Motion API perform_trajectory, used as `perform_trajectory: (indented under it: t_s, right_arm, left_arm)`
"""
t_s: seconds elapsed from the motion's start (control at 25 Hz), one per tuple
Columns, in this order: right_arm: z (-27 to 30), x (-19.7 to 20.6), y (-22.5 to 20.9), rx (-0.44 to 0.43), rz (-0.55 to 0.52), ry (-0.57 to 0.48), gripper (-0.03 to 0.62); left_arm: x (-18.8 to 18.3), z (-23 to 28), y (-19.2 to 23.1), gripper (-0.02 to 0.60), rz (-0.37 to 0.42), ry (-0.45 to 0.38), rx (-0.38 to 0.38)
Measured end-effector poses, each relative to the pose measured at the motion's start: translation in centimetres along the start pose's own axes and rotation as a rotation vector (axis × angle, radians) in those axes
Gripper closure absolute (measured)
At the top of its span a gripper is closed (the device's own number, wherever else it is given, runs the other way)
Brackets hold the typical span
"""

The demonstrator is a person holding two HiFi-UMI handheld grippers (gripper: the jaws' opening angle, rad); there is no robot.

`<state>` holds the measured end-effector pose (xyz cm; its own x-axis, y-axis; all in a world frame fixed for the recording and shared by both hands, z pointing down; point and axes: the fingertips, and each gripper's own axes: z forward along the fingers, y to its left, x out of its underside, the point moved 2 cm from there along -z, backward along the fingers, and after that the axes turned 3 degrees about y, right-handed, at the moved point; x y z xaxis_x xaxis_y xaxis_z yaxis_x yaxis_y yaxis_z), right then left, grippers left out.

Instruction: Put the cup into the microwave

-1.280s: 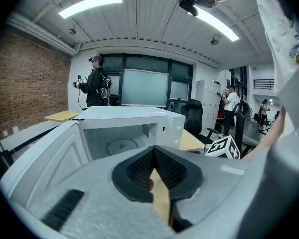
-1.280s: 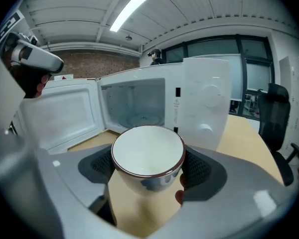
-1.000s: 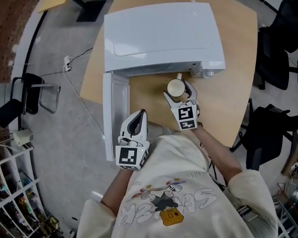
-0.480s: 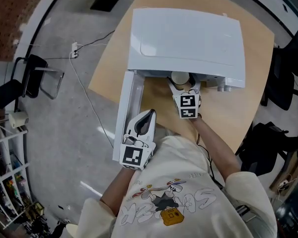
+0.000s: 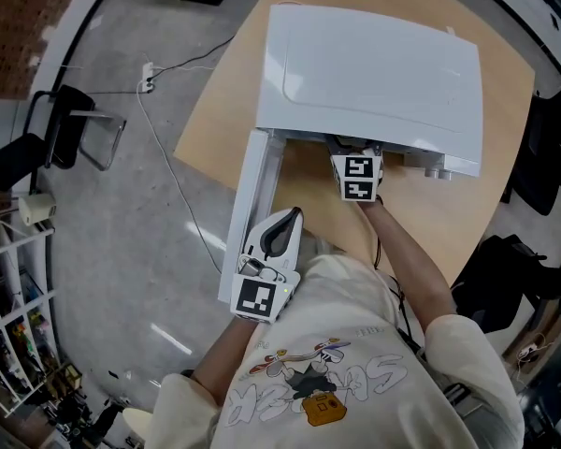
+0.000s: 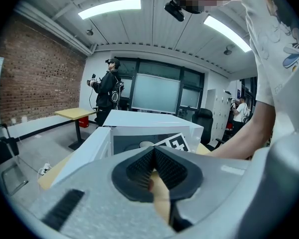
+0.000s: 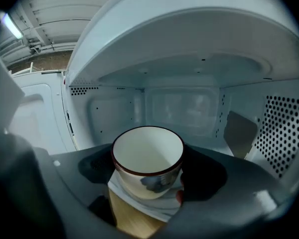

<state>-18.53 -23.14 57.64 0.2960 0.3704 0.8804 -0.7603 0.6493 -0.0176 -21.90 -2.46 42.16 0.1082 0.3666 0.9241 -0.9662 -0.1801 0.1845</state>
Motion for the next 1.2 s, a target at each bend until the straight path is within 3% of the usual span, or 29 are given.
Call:
perform_trajectory:
  t_s: [0.36, 0.48, 0.88, 0.92, 1.2]
  right_arm:
    - [0.6, -0.1, -0.4, -0.004, 0.005, -0.029, 0.189]
    - [0.1, 0.2, -0.4, -0.009, -0.006, -0.015, 0.148]
    - [-6.9, 1.1, -0.3, 0.012, 0.009, -0.043, 0.161]
    - [-8.0, 1.3, -0.4, 0.013, 0.010, -0.045, 0.182]
    - [-17.0, 3.1, -3.2, 0.074, 0.061, -0.056, 0.499]
  left_arm:
    - [0.3, 0.3, -0.2, 0.575, -0.012, 0.020, 0.014]
    - [0.9, 0.2, -0.5, 0.575, -0.012, 0.053, 0.018]
    - [1.7, 0.3, -1.7, 0.575, -0.052, 0.078, 0.021]
    - [1.9, 0.4, -2.0, 0.575, -0.055, 0.081, 0.027]
    - [2.3, 2.8, -5.0, 0.575, -0.075, 0.069, 0.110]
